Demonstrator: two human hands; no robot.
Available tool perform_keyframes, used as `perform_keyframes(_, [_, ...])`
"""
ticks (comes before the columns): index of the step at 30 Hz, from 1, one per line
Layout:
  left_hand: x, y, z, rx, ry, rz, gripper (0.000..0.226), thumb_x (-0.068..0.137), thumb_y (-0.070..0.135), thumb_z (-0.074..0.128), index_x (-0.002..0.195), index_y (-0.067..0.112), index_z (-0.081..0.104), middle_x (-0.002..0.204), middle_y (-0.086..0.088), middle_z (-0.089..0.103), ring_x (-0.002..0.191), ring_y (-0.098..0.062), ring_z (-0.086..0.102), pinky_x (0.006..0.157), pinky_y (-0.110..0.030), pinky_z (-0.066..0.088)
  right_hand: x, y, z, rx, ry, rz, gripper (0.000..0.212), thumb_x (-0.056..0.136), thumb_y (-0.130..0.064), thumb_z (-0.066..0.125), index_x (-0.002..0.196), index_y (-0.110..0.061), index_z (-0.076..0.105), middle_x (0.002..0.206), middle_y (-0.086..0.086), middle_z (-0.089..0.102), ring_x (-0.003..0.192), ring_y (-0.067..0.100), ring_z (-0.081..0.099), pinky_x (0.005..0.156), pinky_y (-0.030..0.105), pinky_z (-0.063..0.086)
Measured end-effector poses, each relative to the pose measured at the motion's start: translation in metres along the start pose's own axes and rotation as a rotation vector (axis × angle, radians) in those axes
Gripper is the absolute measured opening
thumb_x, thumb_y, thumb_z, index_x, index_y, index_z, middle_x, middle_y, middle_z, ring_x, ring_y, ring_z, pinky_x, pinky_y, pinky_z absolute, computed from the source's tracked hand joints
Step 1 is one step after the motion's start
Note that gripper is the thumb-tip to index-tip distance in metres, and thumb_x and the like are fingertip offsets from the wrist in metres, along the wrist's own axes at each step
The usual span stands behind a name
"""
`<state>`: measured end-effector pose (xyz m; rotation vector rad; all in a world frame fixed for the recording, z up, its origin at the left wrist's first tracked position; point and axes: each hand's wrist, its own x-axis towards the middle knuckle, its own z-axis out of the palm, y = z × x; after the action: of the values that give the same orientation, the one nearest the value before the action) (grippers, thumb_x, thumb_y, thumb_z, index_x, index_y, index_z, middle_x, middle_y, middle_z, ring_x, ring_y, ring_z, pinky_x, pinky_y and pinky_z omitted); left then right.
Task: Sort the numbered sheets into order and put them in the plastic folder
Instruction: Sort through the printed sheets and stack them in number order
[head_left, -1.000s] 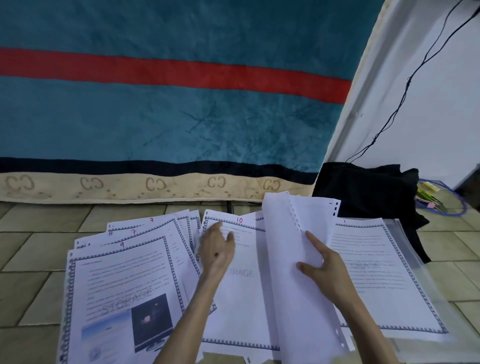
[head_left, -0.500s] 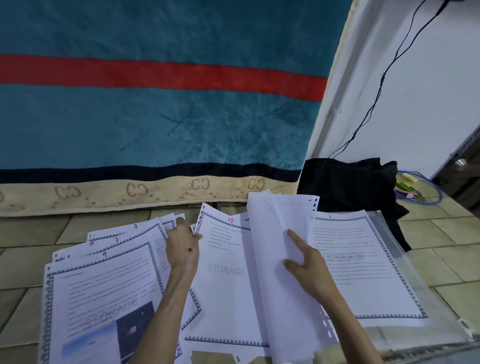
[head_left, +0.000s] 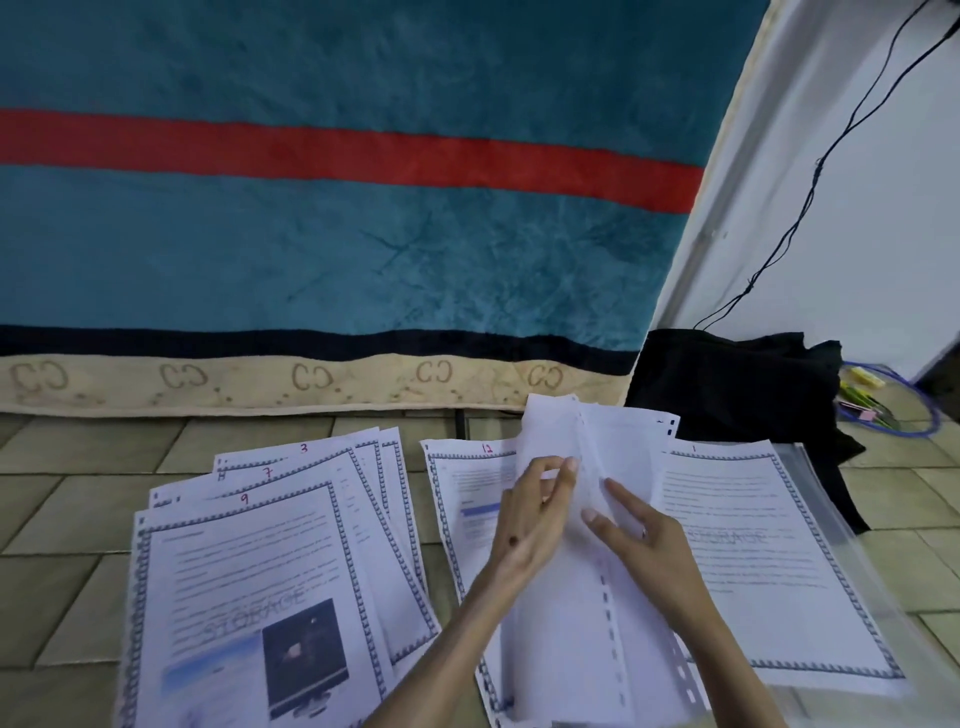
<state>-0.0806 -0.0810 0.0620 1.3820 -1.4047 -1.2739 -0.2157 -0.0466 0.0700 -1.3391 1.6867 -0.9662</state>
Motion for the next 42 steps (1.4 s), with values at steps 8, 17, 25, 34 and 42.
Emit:
perform_keyframes(8, [0.004, -0.015, -0.026, -0.014, 0.319, 0.006, 0.025, 0.094, 0.018, 0.05, 0.118, 0.018, 0.057, 0.115, 0.007, 0.059, 0.103, -0.009, 0.056, 0.087, -0.02, 0.047, 0.002, 0.0, 0.003, -0.171, 0.002, -0.117, 0.077, 0.08, -0.013, 0.072, 0.142, -0.034, 0.031, 0.138, -0.021, 0.037, 0.134, 0.01, 0.038, 0.105, 0.026, 0.033])
perform_keyframes(17, [-0.019, -0.056, -0.172, 0.193, 0.738, -0.202, 0.027, 0.095, 0.013, 0.049, 0.12, 0.013, 0.059, 0.13, -0.01, 0.056, 0.116, -0.026, 0.054, 0.09, -0.027, 0.042, -0.019, -0.029, 0.072, -0.08, -0.499, -0.185, 0.091, 0.057, -0.094, 0.034, 0.128, -0.07, -0.017, 0.146, -0.038, -0.005, 0.126, -0.011, 0.031, 0.11, 0.033, 0.032])
perform_keyframes(25, [-0.069, -0.108, -0.259, 0.472, 0.996, -0.599, 0.049, 0.084, 0.025, 0.066, 0.123, 0.001, 0.049, 0.127, -0.023, 0.05, 0.117, -0.041, 0.046, 0.094, -0.047, 0.041, 0.001, -0.001, 0.121, -0.918, -0.523, -0.265, 0.073, 0.085, -0.073, 0.017, 0.125, -0.028, 0.058, 0.139, -0.003, 0.047, 0.128, 0.02, 0.042, 0.1, 0.033, 0.042])
perform_keyframes(34, [-0.077, -0.093, -0.243, 0.515, 0.953, -0.128, 0.015, 0.089, 0.016, 0.059, 0.096, 0.015, 0.072, 0.095, -0.004, 0.066, 0.085, -0.021, 0.062, 0.07, -0.025, 0.045, -0.017, -0.062, 0.189, 0.035, -0.526, -0.105, 0.04, 0.095, -0.041, 0.04, 0.135, -0.035, 0.041, 0.117, -0.004, 0.062, 0.103, 0.016, 0.062, 0.088, 0.029, 0.048])
perform_keyframes(42, [-0.072, -0.074, -0.223, -0.312, 0.491, -0.094, 0.02, 0.091, 0.001, 0.053, 0.107, 0.002, 0.065, 0.083, 0.003, 0.068, 0.065, 0.004, 0.064, 0.062, -0.005, 0.047, -0.004, -0.085, 0.243, 0.201, -0.465, -0.221, 0.065, 0.096, -0.009, 0.048, 0.137, -0.05, 0.019, 0.065, -0.005, 0.062, 0.069, 0.012, 0.064, 0.075, 0.037, 0.058])
